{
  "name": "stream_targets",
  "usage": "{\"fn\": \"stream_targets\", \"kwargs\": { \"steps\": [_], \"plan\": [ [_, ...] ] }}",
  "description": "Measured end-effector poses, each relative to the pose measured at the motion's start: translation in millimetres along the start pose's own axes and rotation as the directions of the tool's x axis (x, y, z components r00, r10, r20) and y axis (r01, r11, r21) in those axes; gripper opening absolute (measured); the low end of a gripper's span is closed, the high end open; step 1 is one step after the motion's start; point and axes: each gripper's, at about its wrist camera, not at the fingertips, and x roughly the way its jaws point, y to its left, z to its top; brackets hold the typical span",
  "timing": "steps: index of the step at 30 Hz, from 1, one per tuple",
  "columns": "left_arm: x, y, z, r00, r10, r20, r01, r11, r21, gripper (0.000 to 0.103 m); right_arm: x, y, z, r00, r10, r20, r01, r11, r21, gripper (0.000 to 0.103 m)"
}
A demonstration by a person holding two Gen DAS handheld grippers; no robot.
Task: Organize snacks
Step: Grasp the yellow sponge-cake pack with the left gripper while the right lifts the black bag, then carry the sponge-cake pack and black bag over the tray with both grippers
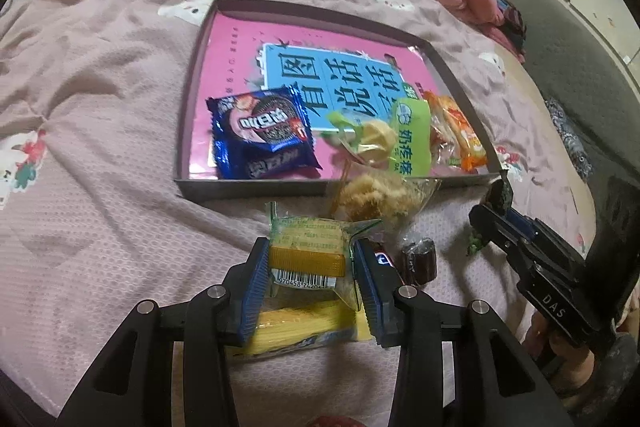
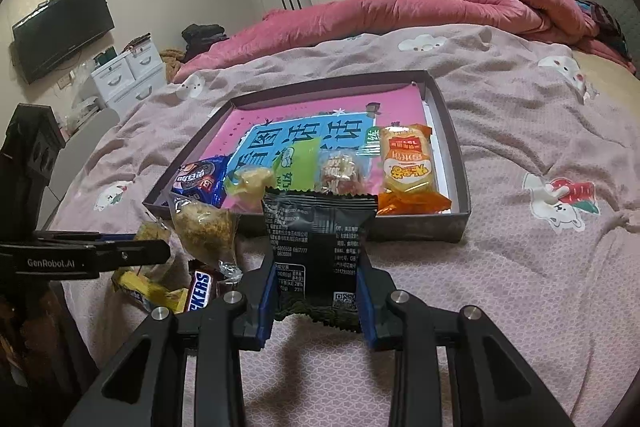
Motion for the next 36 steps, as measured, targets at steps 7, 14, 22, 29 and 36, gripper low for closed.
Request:
{"fn": "stream_targets", "kwargs": {
  "steps": [7, 14, 22, 29, 36],
  "plan": [
    [-11.1, 0.4, 2.8, 0.999, 0.024, 0.032, -0.024, 1.0, 0.0, 0.044, -4.6, 2.9, 1.6, 1.0, 0.003, 0.014, -0.003, 1.0, -0.013, 0.034],
    [-24.6, -2.0, 6.5, 0.997, 0.041, 0.066, -0.041, 0.999, -0.003, 0.044, -10.9, 3.3, 3.7, 0.999, -0.009, 0.033, 0.009, 1.0, -0.019, 0.034],
    [-35.5, -9.7, 11.3, 0.994, 0.059, 0.097, -0.059, 0.998, 0.001, 0.044, -19.7, 2.7, 7.7, 0.997, 0.0, 0.073, 0.002, 1.0, -0.031, 0.034],
    [-41.8, -17.4, 16.9, 0.991, 0.072, 0.115, -0.073, 0.997, 0.003, 0.044, -27.9, -1.4, 12.6, 0.994, 0.013, 0.107, -0.012, 1.0, -0.017, 0.034],
    [-44.0, -26.0, 24.0, 0.989, 0.076, 0.128, -0.078, 0.997, 0.01, 0.044, -32.2, -4.4, 17.0, 0.991, 0.017, 0.13, -0.016, 1.0, -0.009, 0.034]
  ]
}}
